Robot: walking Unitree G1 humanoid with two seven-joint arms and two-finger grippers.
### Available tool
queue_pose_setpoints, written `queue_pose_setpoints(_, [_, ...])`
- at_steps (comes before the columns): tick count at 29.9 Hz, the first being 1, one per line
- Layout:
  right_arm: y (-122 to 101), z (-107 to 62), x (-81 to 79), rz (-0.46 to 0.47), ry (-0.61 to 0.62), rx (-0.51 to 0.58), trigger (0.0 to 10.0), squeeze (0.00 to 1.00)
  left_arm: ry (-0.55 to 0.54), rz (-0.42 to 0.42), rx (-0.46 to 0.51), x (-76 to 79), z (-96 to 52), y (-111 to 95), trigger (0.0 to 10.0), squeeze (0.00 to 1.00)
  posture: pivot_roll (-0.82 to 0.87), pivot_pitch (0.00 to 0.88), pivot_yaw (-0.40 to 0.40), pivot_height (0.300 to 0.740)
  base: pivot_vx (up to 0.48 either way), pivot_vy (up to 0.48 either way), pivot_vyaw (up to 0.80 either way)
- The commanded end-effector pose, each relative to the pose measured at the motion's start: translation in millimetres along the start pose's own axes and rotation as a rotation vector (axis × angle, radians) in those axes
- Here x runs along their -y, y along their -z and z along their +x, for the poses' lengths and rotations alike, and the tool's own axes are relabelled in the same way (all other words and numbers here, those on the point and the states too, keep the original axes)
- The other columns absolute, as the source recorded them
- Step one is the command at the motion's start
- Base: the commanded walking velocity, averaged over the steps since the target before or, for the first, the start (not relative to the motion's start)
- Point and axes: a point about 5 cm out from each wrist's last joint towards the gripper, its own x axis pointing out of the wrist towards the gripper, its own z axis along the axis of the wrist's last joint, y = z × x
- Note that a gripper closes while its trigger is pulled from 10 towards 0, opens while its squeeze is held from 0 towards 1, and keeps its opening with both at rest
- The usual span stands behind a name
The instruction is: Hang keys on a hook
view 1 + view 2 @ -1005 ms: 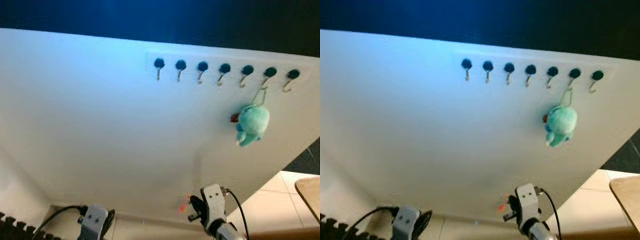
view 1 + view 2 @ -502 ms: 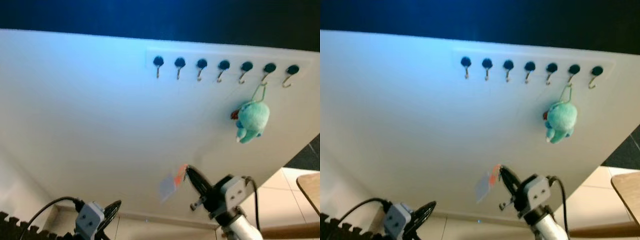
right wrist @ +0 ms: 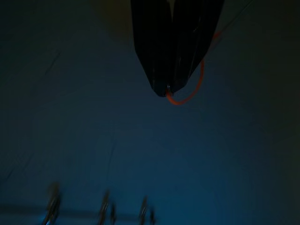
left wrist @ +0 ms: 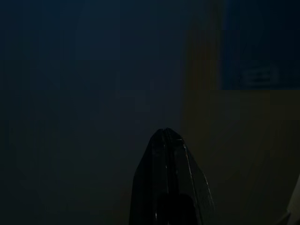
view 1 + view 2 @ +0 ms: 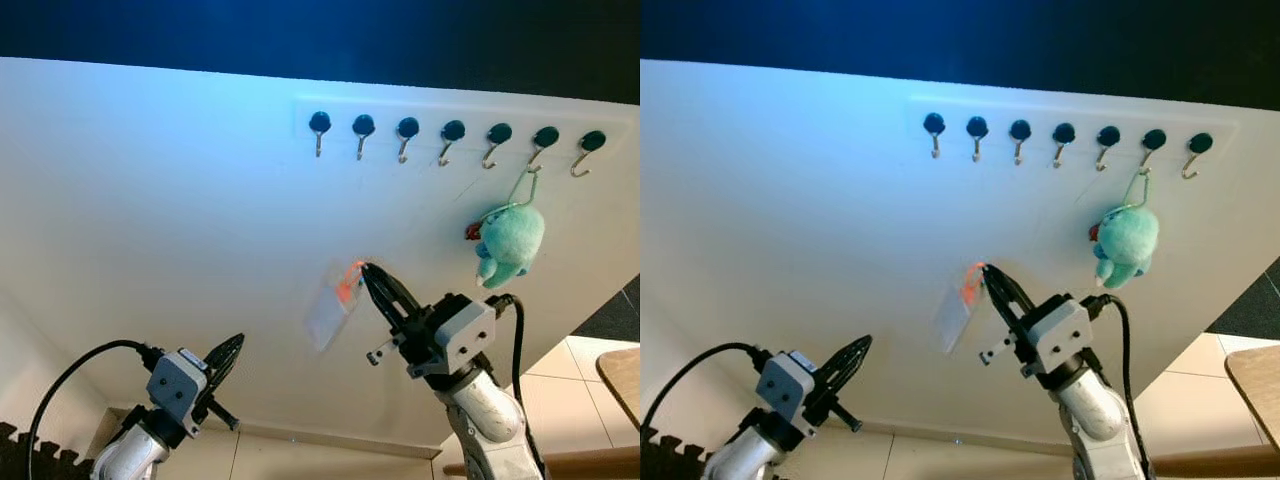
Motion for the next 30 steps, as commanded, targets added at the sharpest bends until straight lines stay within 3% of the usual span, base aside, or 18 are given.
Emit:
queue_pose_setpoints(1, [-11,8.3,-0.1,0.009,0.021,0.027,10.0,0.0,0.005,-0.012,0.03,3.7,5.5,-9,10.0,0.0,0.04,0.065,-0.038,0.74,0.0,0.0,0.0])
queue_pose_setpoints(8, [-26,23.7,6.1,-0.01,0.084,0.073,10.0,0.0,-0.038,-0.024,0.11,-0.2,17.8,-28,10.0,0.0,0.03,0.068,-0.038,0.74,0.0,0.0,0.0])
queue_pose_setpoints(14, [-36,34.0,12.9,0.04,0.156,0.096,10.0,0.0,-0.06,-0.042,0.191,-2.4,30.3,-48,10.0,0.0,0.04,0.072,-0.041,0.74,0.0,0.0,0.0])
queue_pose_setpoints(22, [-39,41.6,26.8,0.165,0.322,0.079,10.0,0.0,-0.001,-0.058,0.323,7.0,49.8,-83,10.0,0.0,0.03,0.078,-0.043,0.74,0.0,0.0,0.0])
queue_pose_setpoints(30, [-45,46.4,35.2,0.211,0.385,0.088,10.0,0.0,0.055,-0.034,0.337,14.2,55.1,-92,10.0,0.0,0.03,0.078,-0.04,0.74,0.0,0.0,0.0])
